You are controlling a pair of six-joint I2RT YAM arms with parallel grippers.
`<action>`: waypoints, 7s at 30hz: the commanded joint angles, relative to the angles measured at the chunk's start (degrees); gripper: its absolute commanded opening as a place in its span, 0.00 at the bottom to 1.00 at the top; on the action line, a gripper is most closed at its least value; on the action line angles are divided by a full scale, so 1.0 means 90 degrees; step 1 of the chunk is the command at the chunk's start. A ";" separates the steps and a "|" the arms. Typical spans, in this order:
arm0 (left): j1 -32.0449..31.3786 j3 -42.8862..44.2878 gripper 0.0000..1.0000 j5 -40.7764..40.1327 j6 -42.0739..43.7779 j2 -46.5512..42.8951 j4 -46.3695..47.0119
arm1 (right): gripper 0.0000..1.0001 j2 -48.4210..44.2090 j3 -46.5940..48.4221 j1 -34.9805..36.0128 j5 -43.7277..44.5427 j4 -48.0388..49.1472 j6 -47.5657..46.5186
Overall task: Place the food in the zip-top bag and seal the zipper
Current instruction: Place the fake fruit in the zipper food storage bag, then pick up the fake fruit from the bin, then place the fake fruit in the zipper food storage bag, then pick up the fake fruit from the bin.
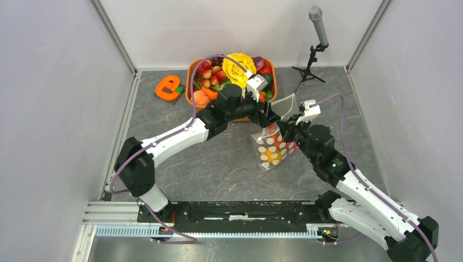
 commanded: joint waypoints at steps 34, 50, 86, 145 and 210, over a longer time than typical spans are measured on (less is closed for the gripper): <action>0.0952 0.3352 0.76 -0.1659 0.0514 0.3063 0.0348 | 0.01 -0.0472 -0.0077 0.0028 0.1184 -0.0479 0.0035; 0.1030 0.4000 0.75 -0.2545 0.1093 0.3955 0.0104 | 0.02 -0.0407 -0.0081 0.0030 0.1184 -0.0518 -0.0002; 0.1031 0.2513 0.34 -0.1365 0.0804 0.2426 0.0659 | 0.03 -0.0175 -0.0136 0.0027 0.0975 -0.0315 0.0117; 0.0240 -0.0457 0.69 0.0564 -0.0360 -0.0118 0.1566 | 0.02 -0.0263 -0.0005 0.0028 -0.0332 0.0545 -0.0109; 0.2643 0.0138 0.93 -0.3492 0.0681 0.0612 -0.2344 | 0.03 -0.0161 0.0209 0.0023 0.0340 0.0185 -0.0638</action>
